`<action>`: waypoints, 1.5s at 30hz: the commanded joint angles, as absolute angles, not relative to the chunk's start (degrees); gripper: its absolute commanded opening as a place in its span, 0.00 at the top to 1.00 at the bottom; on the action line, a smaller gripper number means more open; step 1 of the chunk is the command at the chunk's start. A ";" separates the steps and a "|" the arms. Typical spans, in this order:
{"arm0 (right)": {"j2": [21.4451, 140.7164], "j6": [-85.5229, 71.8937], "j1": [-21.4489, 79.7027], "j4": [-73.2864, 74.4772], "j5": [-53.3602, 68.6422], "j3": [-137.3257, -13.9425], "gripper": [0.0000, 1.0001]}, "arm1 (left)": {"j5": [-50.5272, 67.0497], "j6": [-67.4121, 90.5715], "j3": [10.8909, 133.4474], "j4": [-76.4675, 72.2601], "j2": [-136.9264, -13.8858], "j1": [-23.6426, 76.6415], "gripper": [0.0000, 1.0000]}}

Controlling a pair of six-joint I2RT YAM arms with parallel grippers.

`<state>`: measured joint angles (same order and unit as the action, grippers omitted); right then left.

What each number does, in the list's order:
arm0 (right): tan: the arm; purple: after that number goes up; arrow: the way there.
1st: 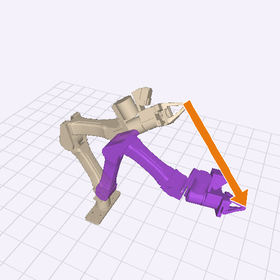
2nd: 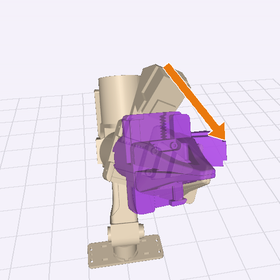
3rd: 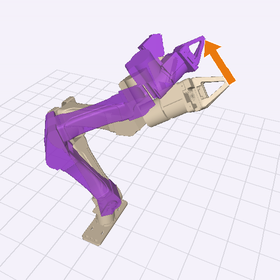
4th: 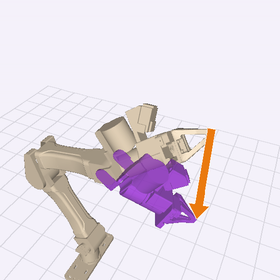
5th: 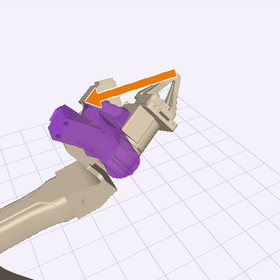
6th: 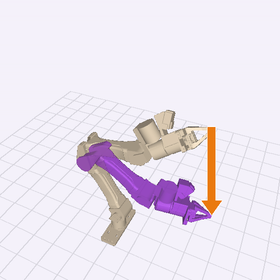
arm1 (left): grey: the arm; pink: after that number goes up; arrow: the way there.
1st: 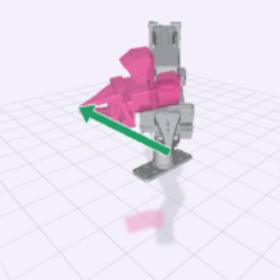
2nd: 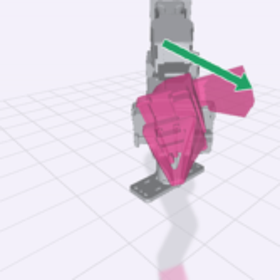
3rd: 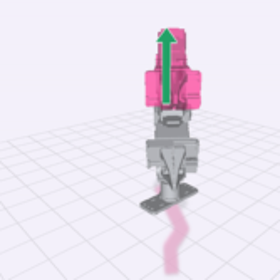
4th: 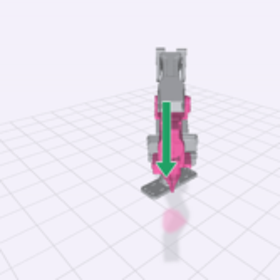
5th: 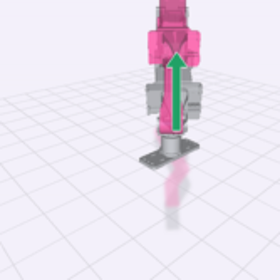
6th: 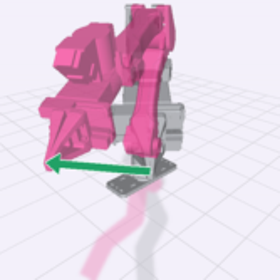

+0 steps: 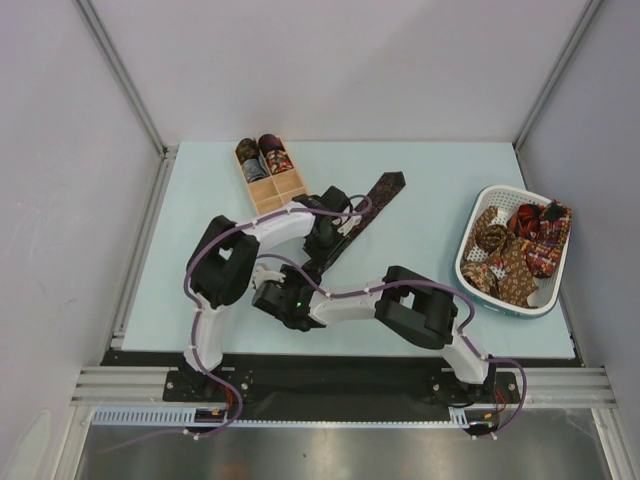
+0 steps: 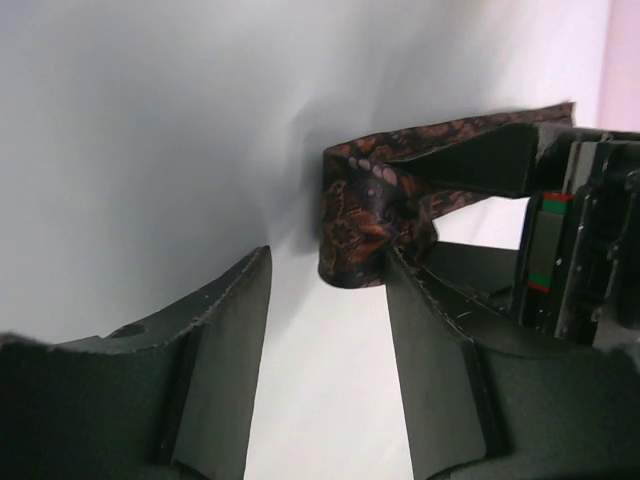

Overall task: Roll the ties
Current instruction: Roll the tie

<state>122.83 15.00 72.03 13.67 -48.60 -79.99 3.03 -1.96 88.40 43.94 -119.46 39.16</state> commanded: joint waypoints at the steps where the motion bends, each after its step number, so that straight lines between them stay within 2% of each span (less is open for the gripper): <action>1: 124.89 17.92 71.72 14.77 -52.03 -82.27 0.45 | 4.74 -0.35 91.22 51.23 -122.25 40.17 0.59; 13: 127.35 26.45 72.60 7.56 -56.95 -81.12 0.36 | 5.98 -0.35 94.04 54.49 -122.96 39.90 0.59; 20: 131.39 23.65 70.93 12.74 -55.37 -83.67 0.41 | 6.68 -0.35 94.83 55.72 -122.78 39.90 0.60; 23: 132.71 22.07 69.62 16.24 -55.20 -84.99 0.44 | 6.86 -0.35 95.19 56.16 -123.05 39.81 0.59; 27: 133.42 17.94 68.03 19.77 -54.67 -86.22 0.61 | 6.59 -0.35 94.49 55.81 -122.70 39.81 0.60; 31: 132.10 16.97 68.11 19.78 -53.70 -85.78 0.71 | 5.71 -0.35 93.52 55.11 -121.82 39.73 0.59; 34: 130.96 16.61 68.38 19.07 -52.39 -85.43 0.75 | 5.71 -0.35 93.60 54.58 -120.94 39.73 0.55; 36: 130.70 16.61 68.47 18.55 -51.25 -85.26 0.77 | 5.63 -0.35 93.87 54.32 -119.97 39.73 0.49; 41: 128.94 17.05 68.73 16.62 -49.31 -83.94 0.77 | 5.80 1.05 95.53 52.56 -117.25 39.46 0.32; 45: 127.79 17.40 68.73 15.74 -47.99 -82.97 0.77 | 7.99 2.02 97.21 50.02 -113.13 38.59 0.24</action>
<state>129.01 19.53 69.52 14.94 -54.28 -84.93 5.82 0.16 93.60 52.58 -120.36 39.22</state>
